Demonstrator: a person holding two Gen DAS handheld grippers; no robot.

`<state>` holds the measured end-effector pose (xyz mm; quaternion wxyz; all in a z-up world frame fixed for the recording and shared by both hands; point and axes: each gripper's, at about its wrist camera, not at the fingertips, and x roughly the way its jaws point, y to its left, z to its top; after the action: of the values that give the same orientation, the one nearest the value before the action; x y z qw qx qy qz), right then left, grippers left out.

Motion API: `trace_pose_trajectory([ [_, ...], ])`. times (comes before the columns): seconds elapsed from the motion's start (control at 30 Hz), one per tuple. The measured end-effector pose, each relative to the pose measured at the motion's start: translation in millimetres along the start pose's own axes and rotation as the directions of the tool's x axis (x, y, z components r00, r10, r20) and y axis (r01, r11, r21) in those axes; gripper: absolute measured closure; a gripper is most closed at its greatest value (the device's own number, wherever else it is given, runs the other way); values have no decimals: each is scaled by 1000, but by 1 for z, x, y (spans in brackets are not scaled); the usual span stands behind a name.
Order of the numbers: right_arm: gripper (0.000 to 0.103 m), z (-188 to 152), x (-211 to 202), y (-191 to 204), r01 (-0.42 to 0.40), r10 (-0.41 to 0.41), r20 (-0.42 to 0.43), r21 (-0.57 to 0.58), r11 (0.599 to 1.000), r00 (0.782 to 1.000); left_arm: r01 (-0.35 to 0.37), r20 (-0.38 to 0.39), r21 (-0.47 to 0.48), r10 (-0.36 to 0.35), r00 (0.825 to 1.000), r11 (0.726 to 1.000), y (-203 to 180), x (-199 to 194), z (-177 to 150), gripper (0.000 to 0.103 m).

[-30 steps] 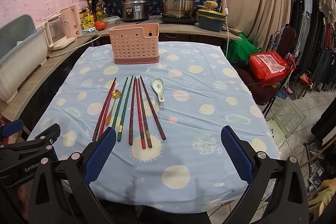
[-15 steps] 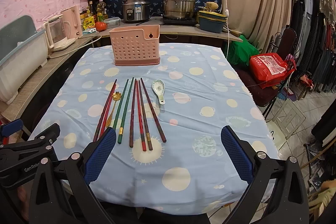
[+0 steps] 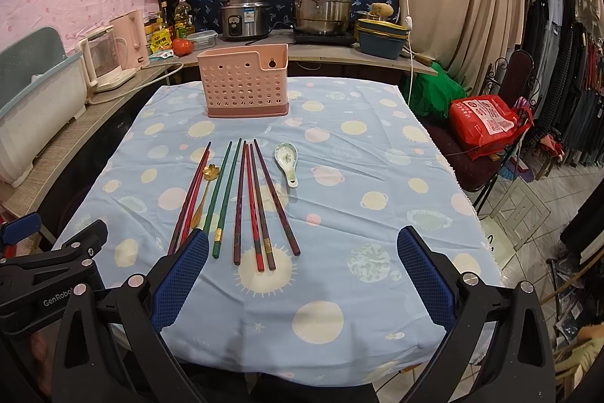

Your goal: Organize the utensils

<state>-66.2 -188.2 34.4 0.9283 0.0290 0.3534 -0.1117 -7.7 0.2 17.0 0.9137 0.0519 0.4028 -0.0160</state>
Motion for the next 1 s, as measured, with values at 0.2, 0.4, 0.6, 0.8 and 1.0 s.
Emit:
trace_pose_trajectory([
  [0.2, 7, 0, 0, 0, 0, 0, -1, -1, 1000, 1000, -1, 1, 0, 1, 1000, 1000, 2, 0, 1, 7],
  [0.4, 7, 0, 0, 1, 0, 0, -1, -1, 1000, 1000, -1, 1, 0, 1, 1000, 1000, 3, 1, 1, 7],
  [0.6, 7, 0, 0, 1, -2, 2, -1, -1, 1000, 1000, -5, 5, 0, 5, 1000, 1000, 3, 1, 0, 7],
  [0.8, 7, 0, 0, 1, 0, 0, -1, 0, 1000, 1000, -4, 10, 1, 4, 1000, 1000, 1, 0, 0, 7],
  [1.0, 7, 0, 0, 1, -1, 1, -2, -2, 1000, 1000, -3, 10, 1, 3, 1000, 1000, 1, 0, -1, 7],
])
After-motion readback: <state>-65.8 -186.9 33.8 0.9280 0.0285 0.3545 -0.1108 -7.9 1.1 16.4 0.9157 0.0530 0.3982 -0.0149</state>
